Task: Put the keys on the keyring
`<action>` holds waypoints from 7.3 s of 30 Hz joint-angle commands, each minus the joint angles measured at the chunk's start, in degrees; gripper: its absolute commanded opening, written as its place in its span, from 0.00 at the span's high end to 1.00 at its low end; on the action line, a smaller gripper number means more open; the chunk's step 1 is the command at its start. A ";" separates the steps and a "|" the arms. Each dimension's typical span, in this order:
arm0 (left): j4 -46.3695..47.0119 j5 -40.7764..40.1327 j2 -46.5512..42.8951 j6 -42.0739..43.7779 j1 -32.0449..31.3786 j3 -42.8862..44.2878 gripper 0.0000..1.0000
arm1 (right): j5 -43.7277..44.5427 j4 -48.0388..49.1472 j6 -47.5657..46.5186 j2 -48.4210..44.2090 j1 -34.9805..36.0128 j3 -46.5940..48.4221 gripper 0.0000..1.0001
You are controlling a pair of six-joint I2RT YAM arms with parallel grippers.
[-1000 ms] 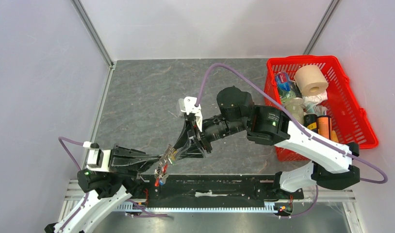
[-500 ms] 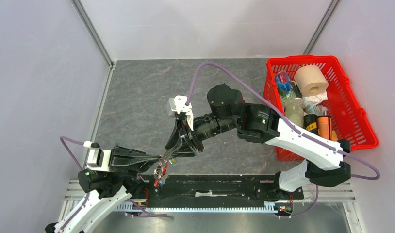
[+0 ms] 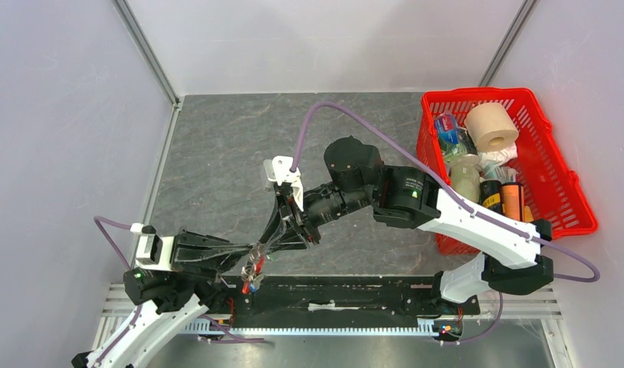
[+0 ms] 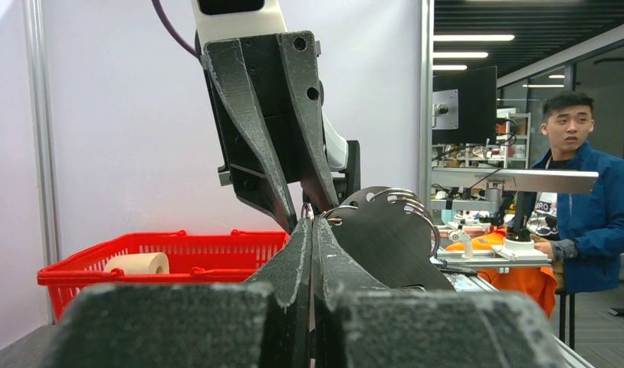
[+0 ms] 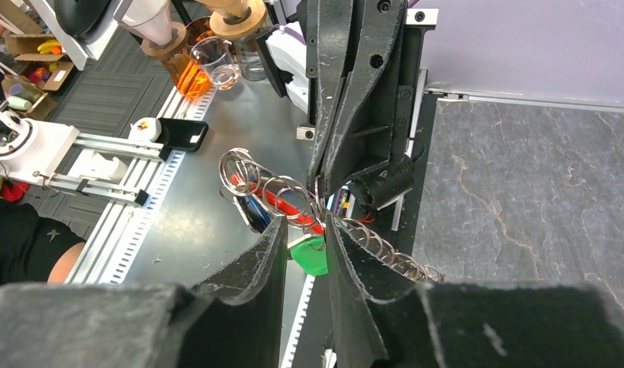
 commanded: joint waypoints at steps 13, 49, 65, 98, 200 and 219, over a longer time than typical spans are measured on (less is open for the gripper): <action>3.89 -2.08 -0.60 -2.02 -0.07 -0.06 0.98 | -0.13 2.42 -0.88 1.01 1.32 2.72 0.73; -51.07 6.56 11.65 4.92 -0.07 25.38 0.57 | -0.55 -13.96 0.75 -2.15 1.50 -2.65 1.00; -58.34 17.79 17.76 5.06 -0.07 28.03 0.62 | -2.50 -16.72 1.62 -2.89 1.45 -7.00 1.00; -60.70 22.47 18.78 5.22 -0.07 24.64 0.68 | -2.15 -16.19 3.77 2.99 1.35 -1.13 1.00; -30.21 7.51 6.58 -1.73 -0.07 15.37 0.98 | 2.93 -1.07 8.78 -6.98 0.88 -9.25 1.00; -24.09 2.57 3.86 -4.93 -0.07 13.22 0.98 | 3.18 5.22 12.14 -9.51 0.88 -15.25 1.00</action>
